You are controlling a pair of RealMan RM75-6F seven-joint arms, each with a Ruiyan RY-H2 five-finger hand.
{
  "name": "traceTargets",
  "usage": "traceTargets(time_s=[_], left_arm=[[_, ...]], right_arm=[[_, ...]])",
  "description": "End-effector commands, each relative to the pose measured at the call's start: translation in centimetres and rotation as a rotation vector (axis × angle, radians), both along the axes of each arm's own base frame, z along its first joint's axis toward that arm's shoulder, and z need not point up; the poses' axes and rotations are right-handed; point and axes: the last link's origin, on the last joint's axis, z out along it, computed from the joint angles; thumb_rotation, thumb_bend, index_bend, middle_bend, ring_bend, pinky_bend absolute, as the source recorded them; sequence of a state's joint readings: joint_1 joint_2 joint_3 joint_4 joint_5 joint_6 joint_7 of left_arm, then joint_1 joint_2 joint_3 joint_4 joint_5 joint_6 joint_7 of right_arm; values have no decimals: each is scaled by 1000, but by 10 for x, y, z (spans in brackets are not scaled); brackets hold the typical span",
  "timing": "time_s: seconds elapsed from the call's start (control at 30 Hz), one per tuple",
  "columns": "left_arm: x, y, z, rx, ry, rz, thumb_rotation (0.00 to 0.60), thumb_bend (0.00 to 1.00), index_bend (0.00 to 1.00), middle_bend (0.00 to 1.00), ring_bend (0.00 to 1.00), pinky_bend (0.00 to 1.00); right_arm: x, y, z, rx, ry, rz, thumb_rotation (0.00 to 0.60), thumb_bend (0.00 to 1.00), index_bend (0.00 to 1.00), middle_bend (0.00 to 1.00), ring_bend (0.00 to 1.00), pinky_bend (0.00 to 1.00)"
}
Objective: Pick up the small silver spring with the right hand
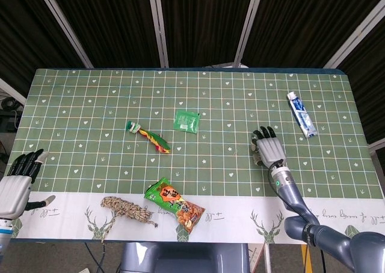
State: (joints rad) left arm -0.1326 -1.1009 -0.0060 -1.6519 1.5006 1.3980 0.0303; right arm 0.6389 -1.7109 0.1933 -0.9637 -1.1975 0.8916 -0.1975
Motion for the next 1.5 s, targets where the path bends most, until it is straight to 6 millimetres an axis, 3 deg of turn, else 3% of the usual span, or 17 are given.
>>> traceTargets(time_s=[0.03,1.0,1.5], left_arm=[[0,0,0,0,-1,0,600,72,0,0,0,0],[0,0,0,6,-2,3,600,72,0,0,0,0],[0,0,0,5,-4,4,600,71,0,0,0,0]], right_arm=[[0,-2,-1,-3,5,-4,600,354,478,149,0,0],[-11,-4,-4,0,23,-36,600,361,511,149,0,0],[3,-6,-2,-20,-43,-25,600,371,561,164,0,0]])
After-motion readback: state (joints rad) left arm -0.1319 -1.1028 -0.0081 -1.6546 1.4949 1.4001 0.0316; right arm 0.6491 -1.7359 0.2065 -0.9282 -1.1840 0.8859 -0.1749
